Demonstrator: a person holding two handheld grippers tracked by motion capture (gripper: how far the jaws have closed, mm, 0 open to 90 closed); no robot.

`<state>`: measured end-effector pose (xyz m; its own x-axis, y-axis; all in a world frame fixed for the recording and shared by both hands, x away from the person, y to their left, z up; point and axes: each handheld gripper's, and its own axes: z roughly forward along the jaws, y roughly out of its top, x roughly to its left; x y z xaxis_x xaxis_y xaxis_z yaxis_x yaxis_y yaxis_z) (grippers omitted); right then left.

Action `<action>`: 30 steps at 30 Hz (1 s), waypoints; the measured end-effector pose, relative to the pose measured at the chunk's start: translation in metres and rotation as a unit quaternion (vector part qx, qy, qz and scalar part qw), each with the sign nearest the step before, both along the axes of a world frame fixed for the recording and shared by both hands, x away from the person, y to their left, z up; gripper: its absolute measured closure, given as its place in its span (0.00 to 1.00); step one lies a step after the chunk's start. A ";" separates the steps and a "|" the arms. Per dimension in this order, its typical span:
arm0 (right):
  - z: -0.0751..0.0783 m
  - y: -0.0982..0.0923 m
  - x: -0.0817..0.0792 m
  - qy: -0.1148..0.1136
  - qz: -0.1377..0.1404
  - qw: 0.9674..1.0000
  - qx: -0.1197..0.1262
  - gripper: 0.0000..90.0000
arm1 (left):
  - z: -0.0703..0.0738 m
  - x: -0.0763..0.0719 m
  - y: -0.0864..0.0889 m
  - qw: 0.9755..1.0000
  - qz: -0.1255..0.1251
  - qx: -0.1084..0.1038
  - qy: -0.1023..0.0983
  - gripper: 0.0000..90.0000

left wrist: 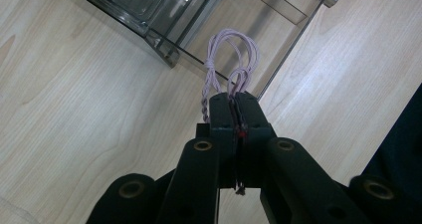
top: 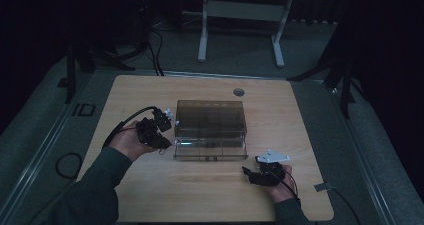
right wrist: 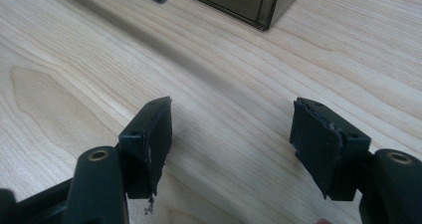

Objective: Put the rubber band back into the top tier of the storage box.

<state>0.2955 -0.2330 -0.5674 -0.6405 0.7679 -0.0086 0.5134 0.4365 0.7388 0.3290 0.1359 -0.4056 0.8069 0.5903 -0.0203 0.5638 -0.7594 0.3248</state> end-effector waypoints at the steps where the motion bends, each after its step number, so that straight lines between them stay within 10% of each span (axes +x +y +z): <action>1: 0.000 0.000 0.000 0.000 0.000 1.000 0.000 0.37 | 0.000 0.000 0.000 1.000 -0.001 0.000 0.002 0.98; 30: 0.000 0.000 0.000 0.000 0.000 1.000 0.000 0.36 | -0.005 0.014 -0.030 1.000 -0.014 0.009 0.017 0.98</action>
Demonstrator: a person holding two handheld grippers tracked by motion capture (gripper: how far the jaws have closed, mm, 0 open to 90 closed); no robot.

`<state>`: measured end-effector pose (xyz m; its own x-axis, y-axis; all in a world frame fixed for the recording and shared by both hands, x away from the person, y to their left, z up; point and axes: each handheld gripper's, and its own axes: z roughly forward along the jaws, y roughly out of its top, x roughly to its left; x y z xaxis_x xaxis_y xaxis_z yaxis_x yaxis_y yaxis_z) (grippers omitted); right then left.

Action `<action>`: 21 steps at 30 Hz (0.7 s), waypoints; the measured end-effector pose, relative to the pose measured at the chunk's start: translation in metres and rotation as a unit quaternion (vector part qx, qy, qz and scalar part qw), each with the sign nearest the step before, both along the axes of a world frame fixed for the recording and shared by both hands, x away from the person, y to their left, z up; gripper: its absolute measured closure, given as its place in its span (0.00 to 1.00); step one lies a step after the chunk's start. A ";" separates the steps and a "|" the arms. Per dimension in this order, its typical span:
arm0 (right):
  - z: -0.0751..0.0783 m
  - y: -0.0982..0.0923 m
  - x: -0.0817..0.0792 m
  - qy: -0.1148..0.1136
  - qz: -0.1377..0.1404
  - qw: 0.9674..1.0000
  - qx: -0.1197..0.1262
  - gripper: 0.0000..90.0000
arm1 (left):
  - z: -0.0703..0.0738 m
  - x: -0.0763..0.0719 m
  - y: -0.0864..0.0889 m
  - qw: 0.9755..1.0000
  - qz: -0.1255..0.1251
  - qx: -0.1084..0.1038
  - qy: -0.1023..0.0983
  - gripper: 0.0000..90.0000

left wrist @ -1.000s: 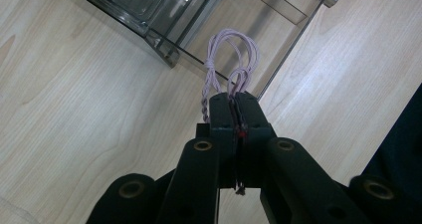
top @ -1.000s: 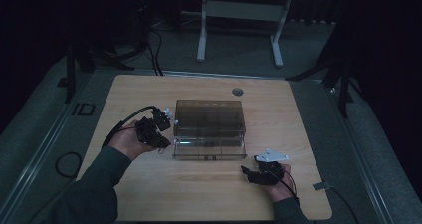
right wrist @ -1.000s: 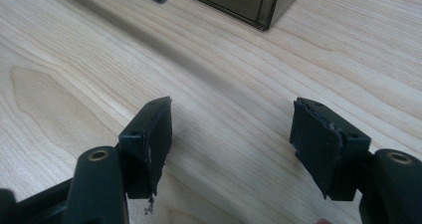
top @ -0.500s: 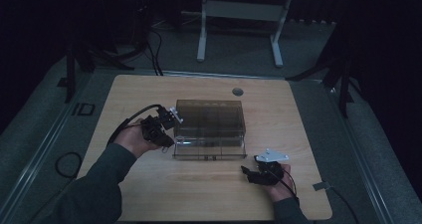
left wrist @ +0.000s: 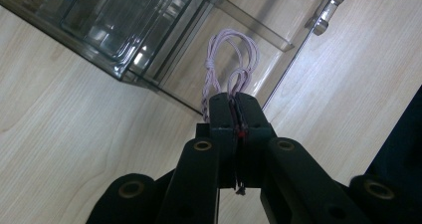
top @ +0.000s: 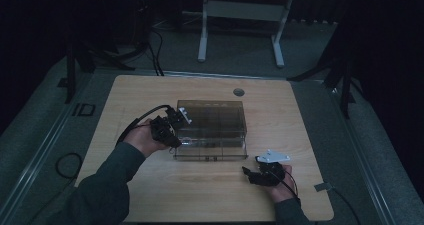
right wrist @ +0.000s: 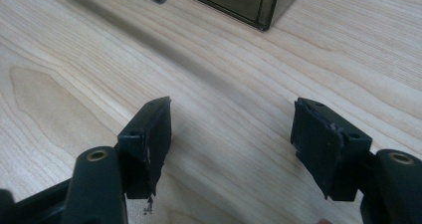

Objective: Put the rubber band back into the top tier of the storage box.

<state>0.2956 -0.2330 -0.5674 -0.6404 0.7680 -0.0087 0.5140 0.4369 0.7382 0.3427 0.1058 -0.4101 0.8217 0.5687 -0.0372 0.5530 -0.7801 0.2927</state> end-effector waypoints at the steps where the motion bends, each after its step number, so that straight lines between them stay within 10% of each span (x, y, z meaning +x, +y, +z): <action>1: 0.000 0.000 0.000 0.000 0.000 1.000 0.000 0.36 | 0.000 0.000 -0.001 1.000 0.000 0.000 0.000 0.98; 21: 0.000 0.000 0.000 -0.001 0.002 1.000 -0.001 0.36 | -0.003 0.009 -0.016 1.000 -0.002 -0.001 0.007 0.98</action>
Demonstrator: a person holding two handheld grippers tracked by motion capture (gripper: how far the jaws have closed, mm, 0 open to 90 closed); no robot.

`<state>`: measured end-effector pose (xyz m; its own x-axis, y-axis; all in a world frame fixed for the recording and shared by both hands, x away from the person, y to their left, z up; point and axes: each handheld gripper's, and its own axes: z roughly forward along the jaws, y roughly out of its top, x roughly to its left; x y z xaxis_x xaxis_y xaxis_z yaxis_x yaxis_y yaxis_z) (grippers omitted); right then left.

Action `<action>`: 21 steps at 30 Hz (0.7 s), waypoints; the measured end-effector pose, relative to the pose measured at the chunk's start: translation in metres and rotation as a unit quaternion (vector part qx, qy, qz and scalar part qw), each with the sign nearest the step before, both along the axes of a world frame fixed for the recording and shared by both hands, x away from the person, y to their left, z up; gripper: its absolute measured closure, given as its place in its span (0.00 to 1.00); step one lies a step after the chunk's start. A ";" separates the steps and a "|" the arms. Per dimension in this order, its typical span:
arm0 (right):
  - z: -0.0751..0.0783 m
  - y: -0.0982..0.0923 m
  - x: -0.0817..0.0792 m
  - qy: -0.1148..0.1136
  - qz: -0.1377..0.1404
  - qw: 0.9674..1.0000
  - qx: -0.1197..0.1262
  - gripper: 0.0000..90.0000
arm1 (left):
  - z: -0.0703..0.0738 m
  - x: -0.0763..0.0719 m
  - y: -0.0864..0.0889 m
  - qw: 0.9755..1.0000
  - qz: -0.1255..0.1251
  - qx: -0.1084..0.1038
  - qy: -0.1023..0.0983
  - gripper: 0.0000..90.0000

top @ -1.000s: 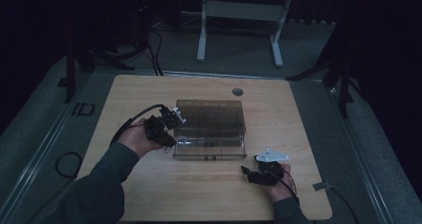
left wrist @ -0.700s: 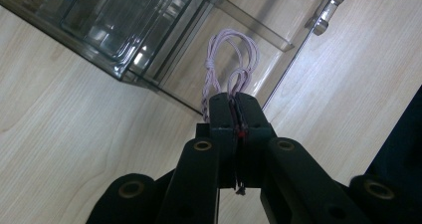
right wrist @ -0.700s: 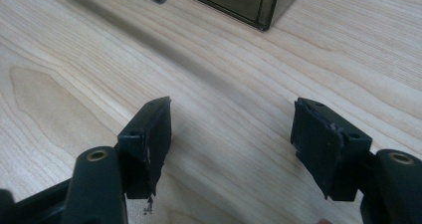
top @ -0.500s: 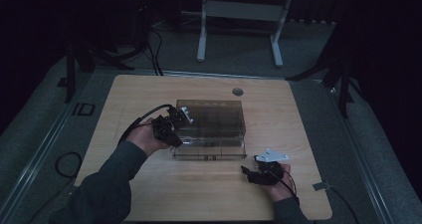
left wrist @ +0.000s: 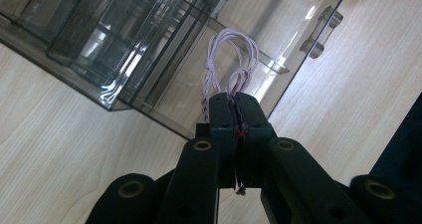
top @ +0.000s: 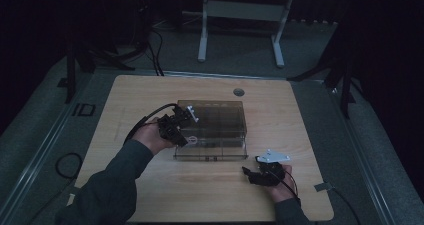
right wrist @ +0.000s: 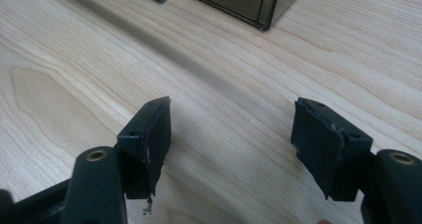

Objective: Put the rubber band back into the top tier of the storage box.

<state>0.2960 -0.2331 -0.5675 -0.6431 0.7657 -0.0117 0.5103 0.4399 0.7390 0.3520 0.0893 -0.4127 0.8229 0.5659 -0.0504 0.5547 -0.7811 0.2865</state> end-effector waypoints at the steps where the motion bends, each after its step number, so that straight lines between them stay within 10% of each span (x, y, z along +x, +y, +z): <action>1: 0.000 0.000 0.000 0.000 0.000 1.000 0.000 0.36 | 0.000 0.000 -0.001 1.000 0.000 0.000 0.000 0.98; 21: 0.000 0.000 0.000 0.000 0.001 1.000 0.000 0.35 | -0.016 0.013 -0.010 0.999 0.005 0.027 0.021 0.97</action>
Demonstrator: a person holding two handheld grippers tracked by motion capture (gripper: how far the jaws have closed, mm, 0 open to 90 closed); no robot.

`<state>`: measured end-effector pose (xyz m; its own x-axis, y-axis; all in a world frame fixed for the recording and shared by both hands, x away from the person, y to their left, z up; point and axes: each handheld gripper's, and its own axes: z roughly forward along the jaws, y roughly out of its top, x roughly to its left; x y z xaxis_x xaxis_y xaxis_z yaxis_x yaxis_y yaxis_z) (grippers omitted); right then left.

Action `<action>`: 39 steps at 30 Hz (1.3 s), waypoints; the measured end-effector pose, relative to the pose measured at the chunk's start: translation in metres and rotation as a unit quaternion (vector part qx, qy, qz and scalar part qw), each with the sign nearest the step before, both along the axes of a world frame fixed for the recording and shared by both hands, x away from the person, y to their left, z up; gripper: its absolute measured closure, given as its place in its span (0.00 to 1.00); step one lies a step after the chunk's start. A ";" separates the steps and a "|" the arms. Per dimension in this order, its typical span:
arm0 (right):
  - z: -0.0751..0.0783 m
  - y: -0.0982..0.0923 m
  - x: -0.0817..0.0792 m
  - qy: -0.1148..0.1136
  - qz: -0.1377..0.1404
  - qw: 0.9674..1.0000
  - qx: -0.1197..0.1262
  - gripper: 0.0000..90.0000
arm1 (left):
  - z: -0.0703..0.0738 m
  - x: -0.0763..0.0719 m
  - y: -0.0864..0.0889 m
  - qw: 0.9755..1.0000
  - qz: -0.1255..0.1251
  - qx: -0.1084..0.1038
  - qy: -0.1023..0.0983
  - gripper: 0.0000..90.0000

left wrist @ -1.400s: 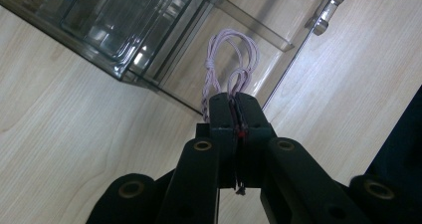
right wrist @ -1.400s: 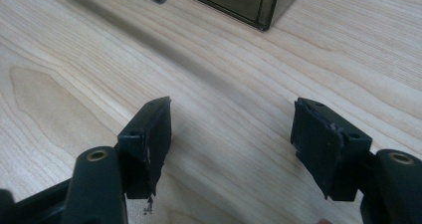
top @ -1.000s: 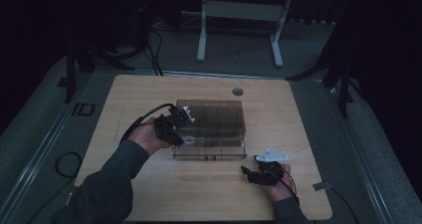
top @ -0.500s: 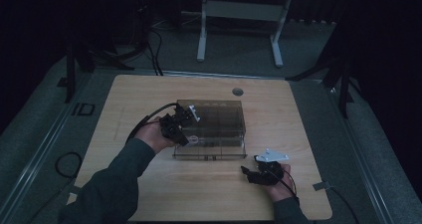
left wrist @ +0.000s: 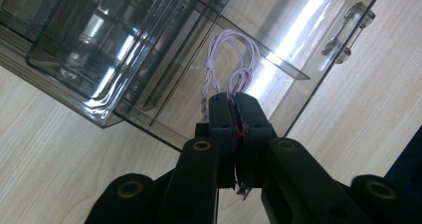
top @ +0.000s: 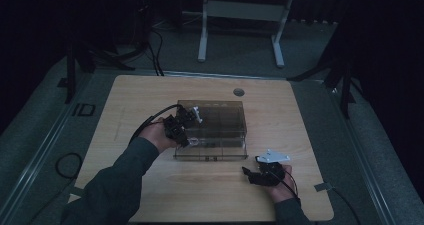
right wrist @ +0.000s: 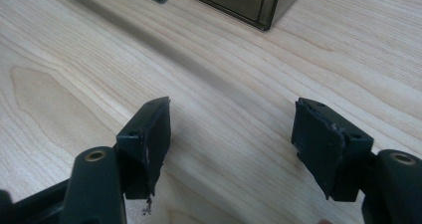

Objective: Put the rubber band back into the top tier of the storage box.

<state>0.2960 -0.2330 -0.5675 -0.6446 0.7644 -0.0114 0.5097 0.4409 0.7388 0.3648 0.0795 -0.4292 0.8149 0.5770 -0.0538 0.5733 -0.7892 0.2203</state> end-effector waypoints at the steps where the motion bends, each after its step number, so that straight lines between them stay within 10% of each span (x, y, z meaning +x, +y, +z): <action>1: 0.000 0.000 0.000 0.000 0.000 1.000 0.000 0.35 | -0.001 0.000 0.000 1.000 0.001 0.001 0.001 0.97; 39: 0.000 0.000 0.000 0.003 0.000 1.000 0.000 0.35 | -0.021 0.004 -0.011 1.000 -0.006 0.020 0.019 0.86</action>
